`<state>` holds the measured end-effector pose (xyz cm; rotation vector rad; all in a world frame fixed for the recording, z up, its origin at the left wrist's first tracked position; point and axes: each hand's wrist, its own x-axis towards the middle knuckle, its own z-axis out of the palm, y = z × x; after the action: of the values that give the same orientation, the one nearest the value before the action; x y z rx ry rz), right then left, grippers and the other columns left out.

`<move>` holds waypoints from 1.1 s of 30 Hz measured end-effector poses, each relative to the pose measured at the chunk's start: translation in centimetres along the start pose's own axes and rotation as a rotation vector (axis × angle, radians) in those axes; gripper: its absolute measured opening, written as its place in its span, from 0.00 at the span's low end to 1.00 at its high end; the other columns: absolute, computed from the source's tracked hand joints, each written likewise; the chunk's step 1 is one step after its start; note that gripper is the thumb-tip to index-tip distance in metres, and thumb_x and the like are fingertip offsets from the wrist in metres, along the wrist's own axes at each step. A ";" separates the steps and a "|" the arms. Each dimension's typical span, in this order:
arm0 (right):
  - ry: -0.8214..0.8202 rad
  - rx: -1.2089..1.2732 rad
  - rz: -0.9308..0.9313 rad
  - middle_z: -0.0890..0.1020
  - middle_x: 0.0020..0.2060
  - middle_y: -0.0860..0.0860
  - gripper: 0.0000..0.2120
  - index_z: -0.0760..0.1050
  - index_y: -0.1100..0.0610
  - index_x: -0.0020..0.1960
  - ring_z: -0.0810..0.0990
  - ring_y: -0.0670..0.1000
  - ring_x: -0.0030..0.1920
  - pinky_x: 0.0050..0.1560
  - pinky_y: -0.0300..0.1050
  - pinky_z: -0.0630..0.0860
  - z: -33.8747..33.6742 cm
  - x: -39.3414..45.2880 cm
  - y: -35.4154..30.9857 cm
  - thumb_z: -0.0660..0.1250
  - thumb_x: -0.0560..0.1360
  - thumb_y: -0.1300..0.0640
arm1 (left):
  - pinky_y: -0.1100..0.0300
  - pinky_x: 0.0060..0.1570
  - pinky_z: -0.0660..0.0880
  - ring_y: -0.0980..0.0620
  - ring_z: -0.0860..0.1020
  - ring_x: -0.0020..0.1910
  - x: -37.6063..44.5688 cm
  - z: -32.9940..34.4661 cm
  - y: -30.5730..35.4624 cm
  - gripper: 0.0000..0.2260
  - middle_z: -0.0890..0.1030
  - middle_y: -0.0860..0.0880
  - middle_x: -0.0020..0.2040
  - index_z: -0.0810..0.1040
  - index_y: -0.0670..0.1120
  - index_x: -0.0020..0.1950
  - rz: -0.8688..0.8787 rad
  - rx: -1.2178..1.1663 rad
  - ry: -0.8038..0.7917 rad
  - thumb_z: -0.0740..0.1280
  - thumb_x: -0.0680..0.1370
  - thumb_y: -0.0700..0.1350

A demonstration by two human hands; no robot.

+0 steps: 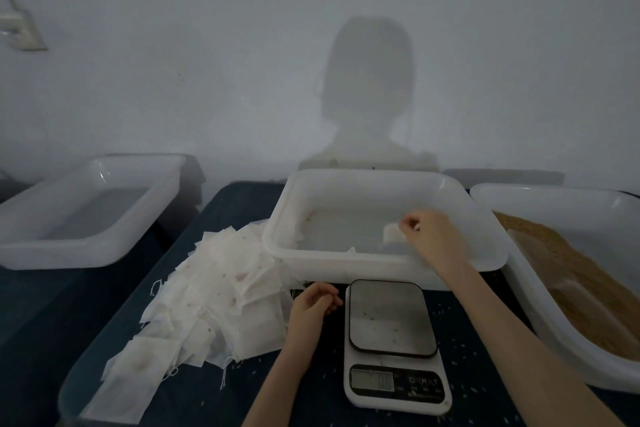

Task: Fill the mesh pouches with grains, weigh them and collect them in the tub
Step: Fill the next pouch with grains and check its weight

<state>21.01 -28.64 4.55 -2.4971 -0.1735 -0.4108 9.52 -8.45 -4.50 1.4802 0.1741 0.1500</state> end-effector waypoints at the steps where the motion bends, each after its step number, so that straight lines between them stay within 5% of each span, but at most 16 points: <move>1: -0.096 -0.094 0.036 0.84 0.45 0.53 0.08 0.83 0.56 0.49 0.79 0.52 0.42 0.44 0.44 0.74 0.2 -0.2 0.4 0.65 0.77 0.56 | 0.68 0.40 0.74 0.56 0.77 0.37 0.0 0.0 0.0 0.10 0.80 0.48 0.36 0.79 0.40 0.44 -0.003 0.001 -0.001 0.59 0.77 0.31; 5: -0.208 -0.264 0.112 0.85 0.43 0.52 0.11 0.84 0.56 0.46 0.82 0.53 0.43 0.41 0.44 0.76 -0.7 -0.1 0.5 0.64 0.76 0.54 | 0.68 0.40 0.74 0.57 0.78 0.36 0.0 0.1 0.1 0.11 0.81 0.49 0.35 0.79 0.41 0.43 -0.006 0.013 -0.006 0.59 0.77 0.31; 10: -0.180 -0.223 0.149 0.75 0.29 0.50 0.22 0.72 0.53 0.26 0.72 0.49 0.29 0.31 0.40 0.67 -1.3 -1.3 0.6 0.65 0.75 0.45 | 0.69 0.39 0.74 0.57 0.78 0.37 0.0 0.2 0.1 0.11 0.81 0.50 0.35 0.79 0.42 0.43 0.002 0.057 -0.010 0.59 0.77 0.31; 14: 0.051 -0.153 0.048 0.72 0.44 0.51 0.13 0.81 0.55 0.40 0.72 0.50 0.42 0.41 0.42 0.69 -0.9 -3.4 -0.4 0.64 0.77 0.50 | 0.66 0.40 0.75 0.55 0.79 0.38 -0.3 0.4 0.2 0.13 0.81 0.50 0.36 0.79 0.45 0.41 0.076 0.171 -0.011 0.59 0.77 0.31; 20: 0.012 -0.066 -0.130 0.75 0.33 0.50 0.13 0.77 0.58 0.39 0.74 0.50 0.34 0.35 0.43 0.69 -1.5 -6.1 -1.4 0.62 0.78 0.53 | 0.66 0.39 0.72 0.58 0.76 0.37 -1.0 0.0 1.4 0.12 0.79 0.58 0.38 0.76 0.55 0.41 0.305 0.758 0.005 0.63 0.77 0.38; 23: -0.032 -0.076 -0.184 0.72 0.28 0.44 0.12 0.75 0.53 0.39 0.70 0.43 0.29 0.29 0.33 0.64 -1.6 -7.2 -1.8 0.61 0.79 0.50 | 0.68 0.38 0.66 0.62 0.71 0.40 -1.1 -1.8 2.5 0.04 0.75 0.60 0.42 0.77 0.55 0.48 0.415 1.096 0.147 0.65 0.78 0.45; 26: -0.066 -0.065 -0.212 0.76 0.32 0.43 0.10 0.77 0.52 0.44 0.71 0.42 0.32 0.31 0.31 0.62 -1.2 -8.1 -1.9 0.61 0.79 0.50 | 0.66 0.45 0.70 0.58 0.72 0.47 -0.7 -3.7 3.4 0.06 0.77 0.58 0.49 0.76 0.56 0.52 0.272 1.443 0.160 0.64 0.77 0.54; 29: -0.068 -0.032 -0.217 0.80 0.37 0.45 0.11 0.80 0.51 0.47 0.73 0.43 0.35 0.34 0.34 0.63 -0.7 -8.8 -2.0 0.61 0.79 0.50 | 0.63 0.49 0.74 0.55 0.76 0.48 -0.3 -4.7 3.3 0.04 0.78 0.55 0.51 0.73 0.55 0.47 0.101 1.474 0.062 0.59 0.80 0.49; 33: -0.103 -0.012 -0.224 0.80 0.36 0.43 0.11 0.80 0.50 0.46 0.74 0.42 0.34 0.34 0.30 0.66 -0.2 -9.6 -2.4 0.60 0.79 0.50 | 0.63 0.44 0.71 0.50 0.79 0.49 -0.3 -5.8 2.5 0.07 0.82 0.50 0.49 0.80 0.49 0.52 0.155 1.298 0.064 0.62 0.79 0.44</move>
<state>11.35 -27.14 2.80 -2.5204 -0.4964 -0.3737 8.05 -2.62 -2.44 2.7867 0.2198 0.2261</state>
